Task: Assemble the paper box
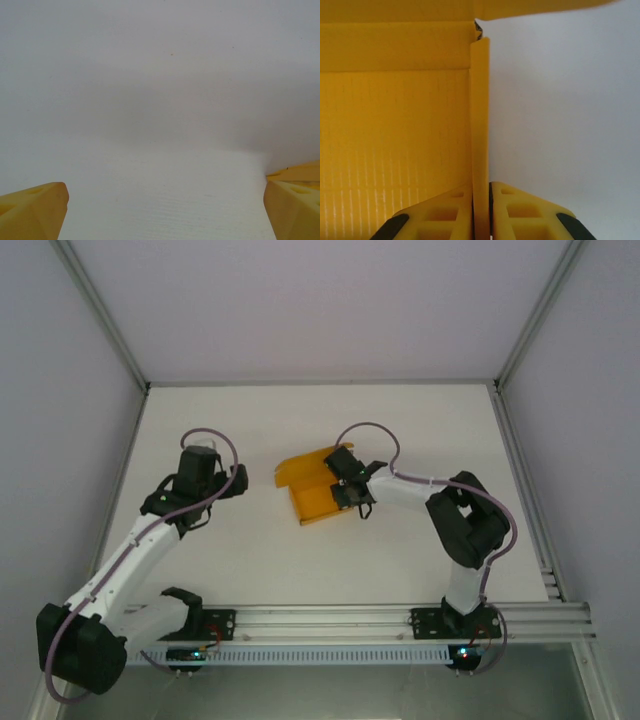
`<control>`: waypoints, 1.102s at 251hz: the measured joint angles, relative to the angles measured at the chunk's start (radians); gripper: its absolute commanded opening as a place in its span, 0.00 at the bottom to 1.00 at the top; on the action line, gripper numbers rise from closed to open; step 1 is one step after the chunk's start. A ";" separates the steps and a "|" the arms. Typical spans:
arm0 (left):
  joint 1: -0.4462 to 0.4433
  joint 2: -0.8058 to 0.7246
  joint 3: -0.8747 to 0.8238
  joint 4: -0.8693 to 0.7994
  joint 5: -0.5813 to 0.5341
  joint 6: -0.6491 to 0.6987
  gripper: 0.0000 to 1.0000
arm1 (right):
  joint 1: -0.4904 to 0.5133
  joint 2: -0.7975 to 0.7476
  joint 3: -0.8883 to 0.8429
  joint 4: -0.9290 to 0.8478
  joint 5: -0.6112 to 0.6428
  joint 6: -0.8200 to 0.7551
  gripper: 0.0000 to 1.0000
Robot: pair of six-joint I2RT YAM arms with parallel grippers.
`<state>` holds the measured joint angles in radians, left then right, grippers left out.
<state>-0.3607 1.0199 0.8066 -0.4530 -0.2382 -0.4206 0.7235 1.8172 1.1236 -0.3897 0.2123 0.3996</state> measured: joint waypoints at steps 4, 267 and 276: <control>0.000 0.003 0.000 0.003 0.003 0.000 1.00 | 0.007 -0.002 0.000 -0.006 0.011 0.026 0.16; -0.008 0.457 0.306 0.078 0.759 0.764 0.99 | -0.209 -0.399 -0.012 -0.046 -0.270 -0.515 0.89; -0.008 0.492 0.332 0.061 0.765 0.787 0.92 | -0.221 -0.367 0.012 -0.051 -0.311 -0.554 0.88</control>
<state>-0.3687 1.5116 1.1385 -0.3923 0.5270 0.3668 0.5022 1.4506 1.1355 -0.4404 -0.0986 -0.1543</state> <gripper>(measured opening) 0.992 0.899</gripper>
